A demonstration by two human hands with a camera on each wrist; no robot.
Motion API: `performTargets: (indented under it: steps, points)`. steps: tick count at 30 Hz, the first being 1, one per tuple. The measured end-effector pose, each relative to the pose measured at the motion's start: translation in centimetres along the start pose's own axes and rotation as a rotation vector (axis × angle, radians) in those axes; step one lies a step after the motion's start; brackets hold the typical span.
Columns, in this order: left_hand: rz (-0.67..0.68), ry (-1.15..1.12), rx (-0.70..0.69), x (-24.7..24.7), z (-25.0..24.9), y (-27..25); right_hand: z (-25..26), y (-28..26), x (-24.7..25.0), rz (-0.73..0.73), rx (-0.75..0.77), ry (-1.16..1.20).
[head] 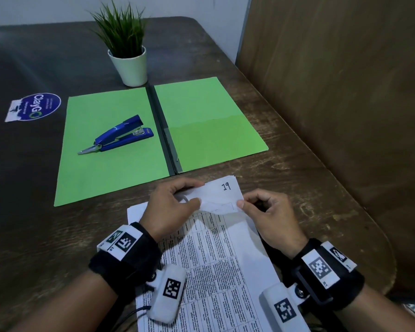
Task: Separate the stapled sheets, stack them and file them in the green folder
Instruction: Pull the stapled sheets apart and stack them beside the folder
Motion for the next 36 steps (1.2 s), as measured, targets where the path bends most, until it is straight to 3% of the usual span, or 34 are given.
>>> performTargets:
  steps: [5,9,15,32,36]
  points:
    - [-0.008,0.025,-0.023,0.1,-0.1,0.1,0.7,-0.3,0.8,-0.112,0.042,0.012]
    - [-0.025,0.037,-0.016,0.1,0.1,0.2,0.4,-0.2,0.2,-0.035,0.015,-0.011]
    - [-0.026,-0.045,0.010,-0.2,-0.4,0.1,0.6,-0.2,0.5,-0.070,0.029,0.174]
    - [0.018,-0.039,0.009,-0.1,1.0,0.5,-0.4,-0.4,-0.6,0.008,-0.096,0.090]
    - [0.022,-0.025,-0.015,-0.1,0.9,0.5,0.3,-0.3,-0.2,-0.037,-0.006,0.096]
Point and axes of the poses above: each hand's wrist, its own y-axis towards the middle knuckle, its own x-axis out of the back of the hand, z = x × y, the point moved 8 cm from there along y, towards the middle knuckle, and after that the axes turned 8 degrees about z, right-handed, at the moved point
